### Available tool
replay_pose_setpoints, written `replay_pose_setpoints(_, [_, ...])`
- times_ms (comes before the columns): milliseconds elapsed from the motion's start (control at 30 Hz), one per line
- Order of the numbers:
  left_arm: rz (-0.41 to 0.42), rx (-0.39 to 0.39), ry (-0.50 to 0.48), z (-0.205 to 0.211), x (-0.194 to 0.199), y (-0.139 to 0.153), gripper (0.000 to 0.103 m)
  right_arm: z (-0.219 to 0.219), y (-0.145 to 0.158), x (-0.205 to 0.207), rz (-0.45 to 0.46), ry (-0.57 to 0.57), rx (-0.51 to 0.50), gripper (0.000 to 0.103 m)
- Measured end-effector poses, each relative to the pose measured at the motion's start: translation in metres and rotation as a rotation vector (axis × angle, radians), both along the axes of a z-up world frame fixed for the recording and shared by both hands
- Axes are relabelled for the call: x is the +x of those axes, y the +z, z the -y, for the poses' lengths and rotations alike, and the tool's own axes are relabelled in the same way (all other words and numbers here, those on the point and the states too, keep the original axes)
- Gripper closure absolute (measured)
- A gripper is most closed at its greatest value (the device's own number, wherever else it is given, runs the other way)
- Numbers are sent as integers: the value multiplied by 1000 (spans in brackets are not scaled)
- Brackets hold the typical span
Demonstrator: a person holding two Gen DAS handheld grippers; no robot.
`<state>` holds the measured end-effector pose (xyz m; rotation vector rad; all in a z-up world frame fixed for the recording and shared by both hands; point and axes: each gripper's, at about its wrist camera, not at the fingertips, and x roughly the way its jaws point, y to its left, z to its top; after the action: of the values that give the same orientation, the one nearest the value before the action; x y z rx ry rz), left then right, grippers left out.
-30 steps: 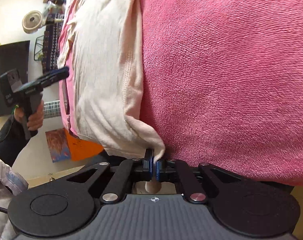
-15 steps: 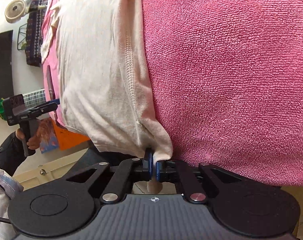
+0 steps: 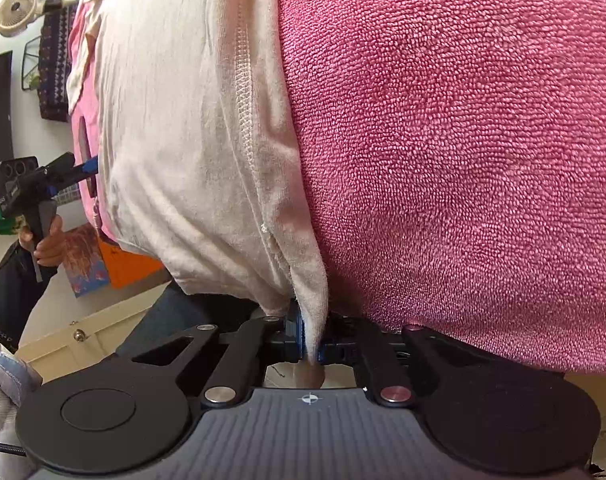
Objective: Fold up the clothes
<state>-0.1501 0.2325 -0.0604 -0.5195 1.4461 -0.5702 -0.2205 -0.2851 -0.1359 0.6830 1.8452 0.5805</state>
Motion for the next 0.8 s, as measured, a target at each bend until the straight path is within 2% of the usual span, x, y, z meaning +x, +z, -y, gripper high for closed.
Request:
replay_pose_setpoints(33, [-9, 18, 3, -2, -3, 0, 45, -1, 0, 0, 1, -3, 1, 94])
replay_pose_setpoints(67, [-37, 27, 13, -5, -7, -1, 61, -3, 1, 0, 2, -5, 1, 94])
replay_pose_setpoints(100, [-65, 37, 22, -8, -11, -3, 72, -1, 2, -1, 3, -7, 2, 94])
replay_pose_setpoints(167, [-111, 38, 13, -8, -19, -4, 74, 2, 2, -2, 4, -11, 4, 94])
replay_pose_setpoints(300, [-189, 51, -87, 10, -38, -9, 71, 17, 2, -6, 4, -19, 11, 94])
replay_pose_setpoints(367, [-219, 58, -103, 12, -49, -14, 71, 28, 3, -9, 6, -21, 14, 94])
replay_pose_setpoints(467, [-233, 55, -61, 8, -54, -14, 77, 34, 8, -12, 16, -25, 17, 93])
replay_pose_setpoints(500, [-233, 65, -61, 7, -56, -12, 89, 37, 11, -15, 22, -29, 16, 92])
replay_pose_setpoints(567, [-243, 69, -68, 4, -59, -8, 99, 44, 17, -19, 23, -68, 3, 93])
replay_pose_setpoints(700, [-261, -14, -115, 8, -61, 2, 102, 56, 30, -30, -4, -158, 31, 96])
replay_pose_setpoints(800, [-260, 6, -161, 12, -59, 5, 102, 63, 44, -35, 2, -157, 41, 96])
